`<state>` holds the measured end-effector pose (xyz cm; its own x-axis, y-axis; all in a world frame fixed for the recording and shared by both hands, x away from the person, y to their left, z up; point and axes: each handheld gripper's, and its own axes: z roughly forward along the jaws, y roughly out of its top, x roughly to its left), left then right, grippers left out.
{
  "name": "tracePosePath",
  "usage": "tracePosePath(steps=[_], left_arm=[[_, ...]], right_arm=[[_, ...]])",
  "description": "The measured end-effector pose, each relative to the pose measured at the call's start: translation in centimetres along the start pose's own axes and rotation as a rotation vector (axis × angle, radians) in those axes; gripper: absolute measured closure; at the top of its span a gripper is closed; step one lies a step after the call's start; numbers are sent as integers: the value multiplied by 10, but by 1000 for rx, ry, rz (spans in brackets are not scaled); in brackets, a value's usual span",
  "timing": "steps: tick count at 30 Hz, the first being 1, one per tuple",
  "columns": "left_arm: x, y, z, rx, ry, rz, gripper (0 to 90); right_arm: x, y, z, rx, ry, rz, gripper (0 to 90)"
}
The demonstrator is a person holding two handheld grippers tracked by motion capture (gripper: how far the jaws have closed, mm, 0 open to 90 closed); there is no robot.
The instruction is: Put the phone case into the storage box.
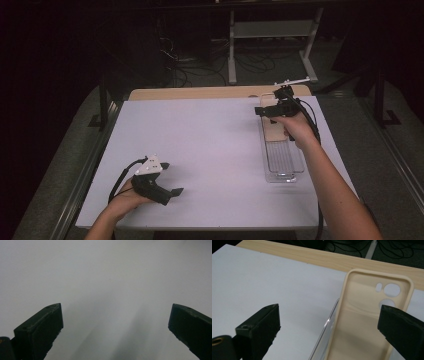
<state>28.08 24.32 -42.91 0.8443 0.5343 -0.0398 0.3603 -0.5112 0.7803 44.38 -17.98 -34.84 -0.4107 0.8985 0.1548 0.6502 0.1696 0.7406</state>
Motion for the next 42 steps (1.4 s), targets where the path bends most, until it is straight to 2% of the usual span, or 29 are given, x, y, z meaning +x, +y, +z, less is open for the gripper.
tracePosePath(steps=[14,15,17,20,32,36,41,42], left_arm=[[0,2,-1,1,-2,-11,0],[1,2,-2,6,-2,-9,0],[1,2,-2,5,-2,-2,0],[1,3,-2,11,-4,14,0],[1,3,0,25,-10,16,0],[0,3,1,16,-11,2,0],[-1,4,-1,15,-19,-8,0],[0,6,-2,19,-15,2,0]], right_arm=[[7,-25,-11,-3,53,-22,43],[7,-27,-12,-12,57,-39,43],[9,-31,-15,-12,67,-29,44],[9,-36,-20,-23,79,-39,44],[12,-58,-33,-35,121,-41,48],[13,-64,-37,-36,129,-45,48],[15,-72,-41,-31,144,-78,48],[16,-74,-42,-30,150,-82,48]])
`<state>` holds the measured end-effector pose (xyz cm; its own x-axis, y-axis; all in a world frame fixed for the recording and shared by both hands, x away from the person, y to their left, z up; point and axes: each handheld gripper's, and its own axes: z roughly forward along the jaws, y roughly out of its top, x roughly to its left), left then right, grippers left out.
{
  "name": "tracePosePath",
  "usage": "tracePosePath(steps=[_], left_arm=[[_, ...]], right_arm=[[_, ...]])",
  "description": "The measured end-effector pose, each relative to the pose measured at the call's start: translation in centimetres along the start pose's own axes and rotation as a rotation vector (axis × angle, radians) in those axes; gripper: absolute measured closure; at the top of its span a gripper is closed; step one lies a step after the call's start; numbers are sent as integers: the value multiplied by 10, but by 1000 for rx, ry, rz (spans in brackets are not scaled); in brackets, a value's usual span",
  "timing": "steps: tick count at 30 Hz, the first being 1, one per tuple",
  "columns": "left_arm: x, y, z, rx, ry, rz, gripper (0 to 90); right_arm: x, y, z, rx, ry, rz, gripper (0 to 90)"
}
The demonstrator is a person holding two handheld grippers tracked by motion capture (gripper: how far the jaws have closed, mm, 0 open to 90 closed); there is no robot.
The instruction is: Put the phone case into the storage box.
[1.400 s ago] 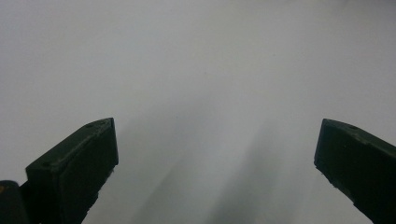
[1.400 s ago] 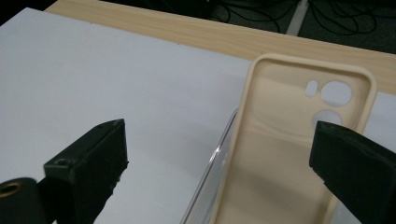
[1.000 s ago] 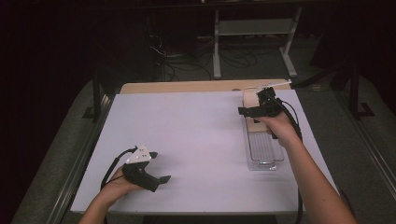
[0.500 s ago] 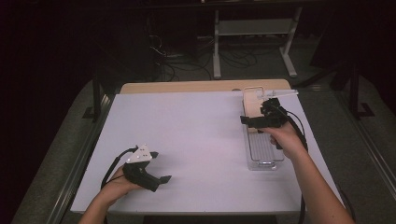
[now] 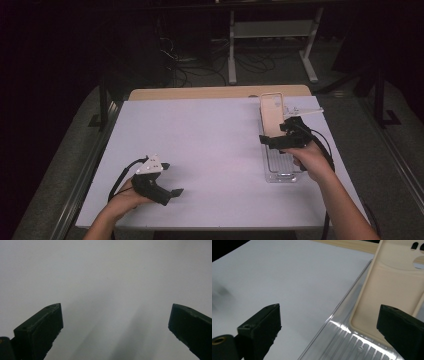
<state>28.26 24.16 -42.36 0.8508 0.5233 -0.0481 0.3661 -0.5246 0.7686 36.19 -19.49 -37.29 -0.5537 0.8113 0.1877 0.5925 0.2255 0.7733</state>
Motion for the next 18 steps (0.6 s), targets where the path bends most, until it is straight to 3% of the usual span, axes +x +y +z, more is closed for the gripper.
tracePosePath(steps=[8,18], left_arm=[[4,6,-4,-7,7,-25,0],[12,22,-8,-7,-9,-6,0]], right_arm=[[9,-12,-7,3,25,-13,48],[21,-26,-16,-3,72,-54,47]])
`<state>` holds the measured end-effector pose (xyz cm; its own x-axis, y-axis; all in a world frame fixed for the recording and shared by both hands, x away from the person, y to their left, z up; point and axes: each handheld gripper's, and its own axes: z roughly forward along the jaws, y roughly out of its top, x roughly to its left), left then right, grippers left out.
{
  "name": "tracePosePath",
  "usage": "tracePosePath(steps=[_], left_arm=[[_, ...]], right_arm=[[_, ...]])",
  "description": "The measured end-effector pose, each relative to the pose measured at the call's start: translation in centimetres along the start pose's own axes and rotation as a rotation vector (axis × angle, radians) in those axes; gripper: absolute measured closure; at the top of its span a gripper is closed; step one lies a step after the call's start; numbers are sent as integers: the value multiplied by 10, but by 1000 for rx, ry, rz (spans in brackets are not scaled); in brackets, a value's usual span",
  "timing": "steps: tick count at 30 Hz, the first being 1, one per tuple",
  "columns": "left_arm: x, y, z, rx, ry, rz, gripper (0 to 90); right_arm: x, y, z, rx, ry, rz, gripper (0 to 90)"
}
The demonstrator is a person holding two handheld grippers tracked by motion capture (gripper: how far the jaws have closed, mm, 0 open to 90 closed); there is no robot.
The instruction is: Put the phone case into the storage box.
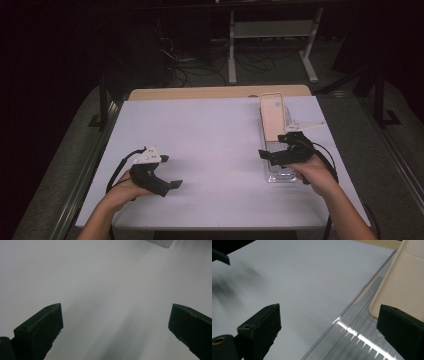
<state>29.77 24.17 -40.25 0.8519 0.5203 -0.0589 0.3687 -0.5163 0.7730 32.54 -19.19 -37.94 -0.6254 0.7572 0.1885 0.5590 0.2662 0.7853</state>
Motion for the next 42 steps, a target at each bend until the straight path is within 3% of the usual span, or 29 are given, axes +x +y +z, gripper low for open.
tracePosePath(steps=[9,10,15,22,28,34,42], left_arm=[[5,11,-4,-17,-6,4,0],[4,11,-4,-23,-8,-9,0],[3,8,-6,-13,-6,8,0],[1,4,-9,-17,-9,-8,0],[1,3,-12,-17,-15,10,0],[0,2,-14,-30,-24,-8,0],[1,3,-14,-30,-29,1,0]], right_arm=[[6,-13,-4,5,23,-13,47],[6,-14,-4,2,22,-12,47],[7,-21,-8,-5,21,-18,47],[11,-30,-12,-10,23,-23,47],[13,-33,-14,-10,20,-20,47],[12,-37,-18,-30,20,-3,47],[12,-41,-16,-13,22,-10,47]])
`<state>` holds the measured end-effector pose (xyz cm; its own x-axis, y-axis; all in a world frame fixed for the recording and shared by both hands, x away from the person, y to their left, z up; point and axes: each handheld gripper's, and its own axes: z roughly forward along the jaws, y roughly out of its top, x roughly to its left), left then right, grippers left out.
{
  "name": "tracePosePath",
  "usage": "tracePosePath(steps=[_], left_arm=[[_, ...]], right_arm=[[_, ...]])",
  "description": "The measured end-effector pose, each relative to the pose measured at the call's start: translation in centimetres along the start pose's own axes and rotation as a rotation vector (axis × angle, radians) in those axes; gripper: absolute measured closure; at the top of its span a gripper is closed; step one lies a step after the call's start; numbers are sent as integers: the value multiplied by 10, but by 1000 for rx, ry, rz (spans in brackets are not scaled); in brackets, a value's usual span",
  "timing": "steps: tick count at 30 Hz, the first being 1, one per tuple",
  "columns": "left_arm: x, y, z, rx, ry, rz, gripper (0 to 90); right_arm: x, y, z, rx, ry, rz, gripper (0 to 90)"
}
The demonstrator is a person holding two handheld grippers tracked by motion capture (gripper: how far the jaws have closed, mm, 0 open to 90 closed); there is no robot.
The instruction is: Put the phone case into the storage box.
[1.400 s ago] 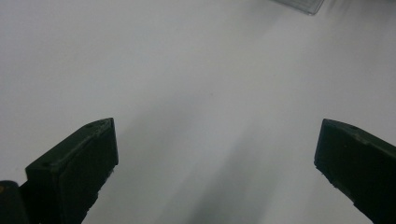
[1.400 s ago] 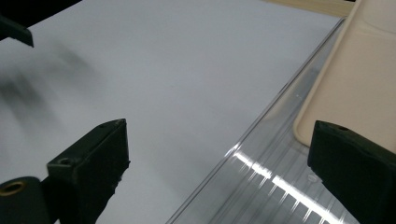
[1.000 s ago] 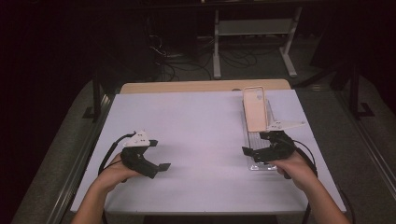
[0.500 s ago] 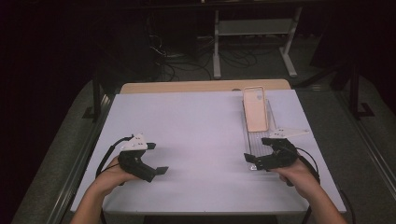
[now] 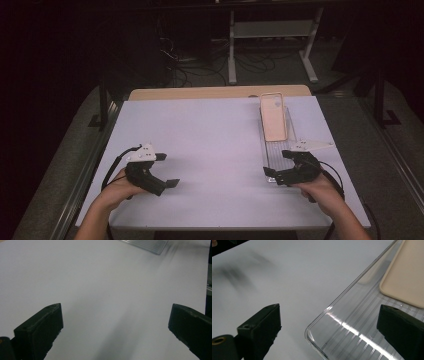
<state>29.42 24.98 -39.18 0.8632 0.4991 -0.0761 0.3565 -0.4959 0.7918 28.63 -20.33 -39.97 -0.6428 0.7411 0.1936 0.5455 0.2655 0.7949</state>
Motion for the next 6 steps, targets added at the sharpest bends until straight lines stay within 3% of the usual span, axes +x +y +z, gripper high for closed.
tracePosePath(steps=[6], left_arm=[[1,-2,2,5,-1,0,0]], right_arm=[[0,0,-1,2,-3,2,47]])
